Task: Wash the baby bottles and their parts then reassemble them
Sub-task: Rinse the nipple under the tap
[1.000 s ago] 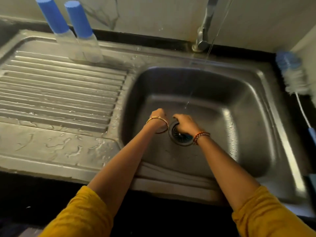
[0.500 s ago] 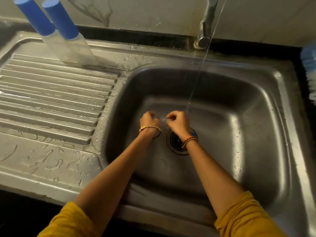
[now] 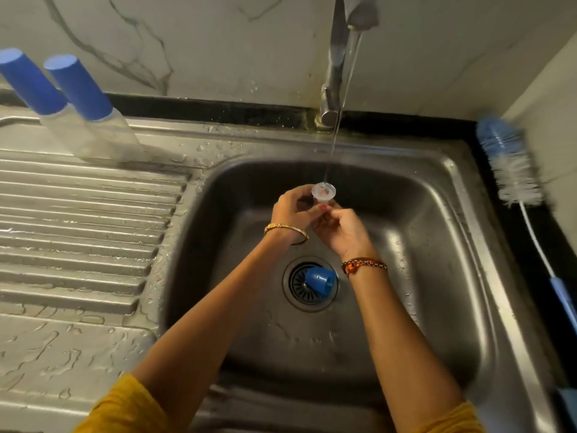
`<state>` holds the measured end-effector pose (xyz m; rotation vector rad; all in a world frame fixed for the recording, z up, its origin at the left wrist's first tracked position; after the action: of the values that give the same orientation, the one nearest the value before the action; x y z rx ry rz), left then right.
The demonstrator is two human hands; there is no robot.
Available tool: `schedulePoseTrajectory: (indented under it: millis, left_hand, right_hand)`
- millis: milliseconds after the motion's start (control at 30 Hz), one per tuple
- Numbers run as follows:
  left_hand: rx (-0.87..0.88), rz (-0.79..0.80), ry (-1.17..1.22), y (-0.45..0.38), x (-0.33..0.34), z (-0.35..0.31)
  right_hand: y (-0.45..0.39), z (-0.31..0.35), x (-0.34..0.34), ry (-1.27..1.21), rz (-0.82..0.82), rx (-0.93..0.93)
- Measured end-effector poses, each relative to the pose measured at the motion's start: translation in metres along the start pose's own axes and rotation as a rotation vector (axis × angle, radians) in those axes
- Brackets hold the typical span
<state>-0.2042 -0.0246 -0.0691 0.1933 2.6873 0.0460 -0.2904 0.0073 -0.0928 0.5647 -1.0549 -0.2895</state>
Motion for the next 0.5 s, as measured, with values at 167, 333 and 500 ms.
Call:
schedulePoseTrajectory:
  millis: [167,333,500]
  left_hand:
    - [0.132,-0.095,-0.004,-0.008,-0.009,-0.019]
    - [0.193,-0.079,0.068,-0.013,-0.011,-0.032]
    - [0.174,0.179,0.355,-0.013,-0.004,-0.041]
  right_hand:
    - [0.004,0.011,0.010,0.219,-0.015,-0.102]
    - [0.011,0.038,0.015,0.626,-0.076,-0.473]
    - [0.044,0.065,0.053,1.565,-0.015,-1.129]
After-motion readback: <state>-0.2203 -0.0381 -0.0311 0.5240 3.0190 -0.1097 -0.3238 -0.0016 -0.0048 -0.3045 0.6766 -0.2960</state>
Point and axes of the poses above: each hand's wrist, its own y-axis away from the middle knuckle, its own x-axis out of the palm, z = x × y, the point moved 7 cm from there along -y, towards the middle knuckle, and after that the axes turned 5 degrees about -y, right-handed, at the moved point
